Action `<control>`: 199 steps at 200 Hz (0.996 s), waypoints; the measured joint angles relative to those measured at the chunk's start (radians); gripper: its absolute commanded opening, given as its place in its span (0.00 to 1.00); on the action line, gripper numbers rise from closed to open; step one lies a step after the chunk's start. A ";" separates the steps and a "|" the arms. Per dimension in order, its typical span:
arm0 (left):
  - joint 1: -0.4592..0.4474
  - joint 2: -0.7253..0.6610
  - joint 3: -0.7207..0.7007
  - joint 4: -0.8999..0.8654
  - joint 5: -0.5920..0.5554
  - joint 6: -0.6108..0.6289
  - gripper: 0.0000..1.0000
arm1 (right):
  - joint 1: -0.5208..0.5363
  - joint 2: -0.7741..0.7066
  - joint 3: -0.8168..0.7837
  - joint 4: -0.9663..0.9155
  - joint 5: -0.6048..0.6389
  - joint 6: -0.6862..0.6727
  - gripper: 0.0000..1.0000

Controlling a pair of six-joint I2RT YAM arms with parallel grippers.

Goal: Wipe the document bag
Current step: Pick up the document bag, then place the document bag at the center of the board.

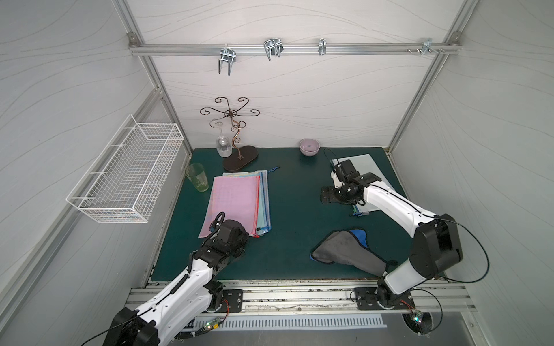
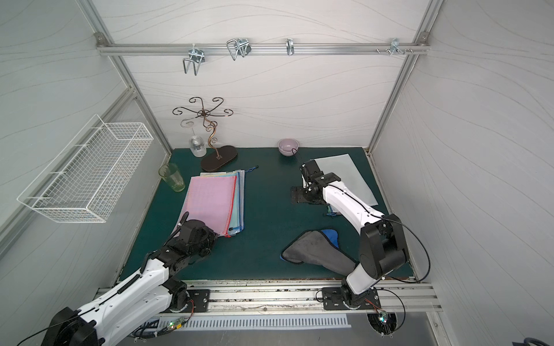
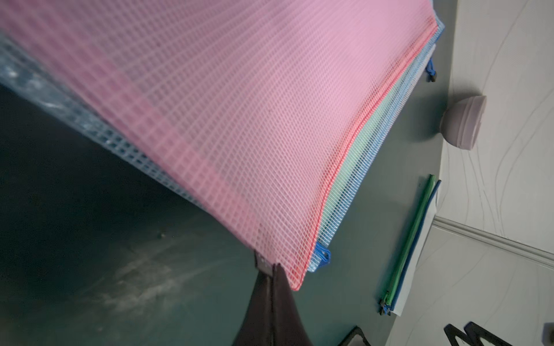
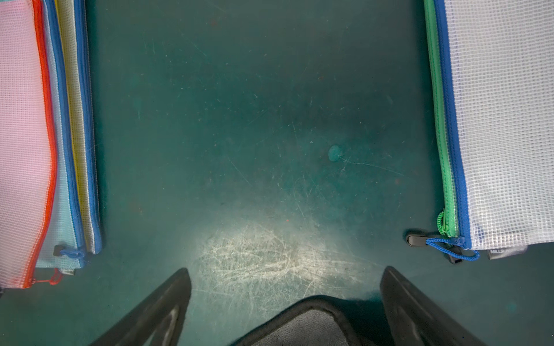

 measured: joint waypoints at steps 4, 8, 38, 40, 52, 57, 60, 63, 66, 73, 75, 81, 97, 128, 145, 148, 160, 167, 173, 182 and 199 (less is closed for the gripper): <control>0.000 0.000 0.007 -0.003 0.003 0.006 0.00 | 0.001 0.000 0.000 0.000 0.000 0.000 0.99; 0.000 0.002 0.016 -0.007 0.009 0.018 0.00 | 0.002 0.000 0.000 0.000 0.000 0.000 0.99; 0.000 0.055 0.087 -0.011 0.089 0.098 0.00 | 0.009 -0.002 -0.011 0.000 -0.001 0.000 0.99; -0.001 0.060 0.091 -0.011 0.096 0.102 0.00 | 0.010 -0.003 -0.013 0.000 -0.002 0.000 0.99; -0.019 0.110 0.127 -0.017 0.136 0.139 0.00 | 0.011 -0.010 -0.031 -0.004 -0.009 0.000 0.99; -0.031 0.126 0.141 -0.021 0.143 0.153 0.00 | 0.011 -0.013 -0.038 -0.008 -0.013 0.000 0.99; -0.044 0.138 0.152 -0.025 0.151 0.162 0.00 | 0.011 -0.016 -0.042 -0.010 -0.016 0.000 0.99; -0.056 0.146 0.161 -0.030 0.152 0.170 0.00 | 0.011 -0.018 -0.048 -0.014 -0.021 0.000 0.99; -0.074 0.157 0.173 -0.035 0.159 0.180 0.00 | 0.011 -0.021 -0.052 -0.017 -0.025 0.000 0.99; -0.111 0.179 0.198 -0.045 0.171 0.201 0.00 | 0.011 -0.027 -0.063 -0.027 -0.032 0.000 0.99; -0.120 0.184 0.203 -0.047 0.173 0.204 0.00 | 0.012 -0.029 -0.066 -0.031 -0.034 0.000 0.99; -0.158 0.203 0.227 -0.052 0.184 0.218 0.00 | 0.013 -0.034 -0.074 -0.039 -0.038 0.000 0.99; -0.246 0.251 0.277 -0.050 0.207 0.249 0.00 | 0.022 -0.053 -0.105 -0.069 -0.042 0.003 0.99; -0.388 0.364 0.343 -0.042 0.238 0.298 0.00 | 0.035 -0.123 -0.187 -0.136 -0.049 0.023 0.99; -0.432 0.422 0.357 -0.030 0.266 0.319 0.00 | 0.040 -0.169 -0.229 -0.170 -0.053 0.043 0.99; -0.439 0.432 0.359 -0.028 0.273 0.323 0.00 | 0.042 -0.180 -0.238 -0.175 -0.052 0.045 0.99; -0.469 0.472 0.372 -0.035 0.291 0.344 0.00 | 0.047 -0.212 -0.265 -0.196 -0.053 0.057 0.99; -0.484 0.498 0.387 -0.041 0.303 0.360 0.00 | 0.051 -0.227 -0.280 -0.206 -0.053 0.065 0.99; -0.495 0.520 0.402 -0.045 0.311 0.372 0.00 | 0.058 -0.239 -0.291 -0.214 -0.051 0.073 0.99; -0.515 0.555 0.427 -0.045 0.328 0.397 0.00 | 0.071 -0.246 -0.301 -0.229 -0.049 0.082 0.99; -0.538 0.594 0.458 -0.044 0.363 0.438 0.00 | 0.099 -0.241 -0.302 -0.238 -0.056 0.105 0.99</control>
